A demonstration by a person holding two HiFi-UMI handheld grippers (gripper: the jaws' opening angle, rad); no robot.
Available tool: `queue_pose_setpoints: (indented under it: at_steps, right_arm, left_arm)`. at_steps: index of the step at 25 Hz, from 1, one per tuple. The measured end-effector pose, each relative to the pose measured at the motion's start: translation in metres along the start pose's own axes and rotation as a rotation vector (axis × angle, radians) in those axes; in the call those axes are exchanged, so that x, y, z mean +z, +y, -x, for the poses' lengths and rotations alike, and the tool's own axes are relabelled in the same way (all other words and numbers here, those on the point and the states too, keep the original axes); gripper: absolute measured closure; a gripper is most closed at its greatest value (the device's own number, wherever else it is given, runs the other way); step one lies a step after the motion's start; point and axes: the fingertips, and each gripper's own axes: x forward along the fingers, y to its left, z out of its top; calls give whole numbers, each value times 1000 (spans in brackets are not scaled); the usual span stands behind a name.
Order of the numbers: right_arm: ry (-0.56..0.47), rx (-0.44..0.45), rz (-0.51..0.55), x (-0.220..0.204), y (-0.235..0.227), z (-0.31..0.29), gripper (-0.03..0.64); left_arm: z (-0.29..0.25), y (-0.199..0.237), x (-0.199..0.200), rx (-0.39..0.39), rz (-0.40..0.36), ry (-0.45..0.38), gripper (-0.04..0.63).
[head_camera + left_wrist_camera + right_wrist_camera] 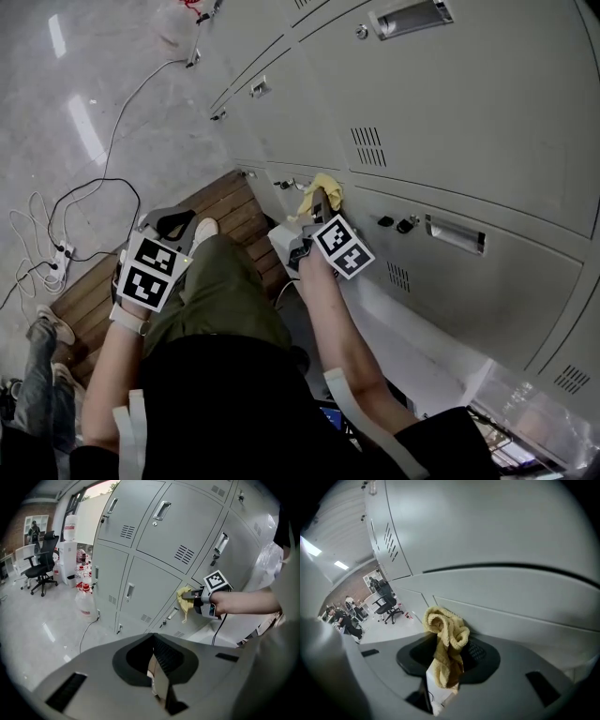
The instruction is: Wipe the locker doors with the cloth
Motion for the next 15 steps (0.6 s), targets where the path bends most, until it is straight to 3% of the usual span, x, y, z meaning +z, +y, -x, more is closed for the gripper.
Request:
queue_pose_setpoints:
  at_steps: [15]
  right_arm:
    - [50, 11, -18, -34, 4, -58, 476]
  left_arm:
    - [-9, 18, -24, 30, 48, 42, 586]
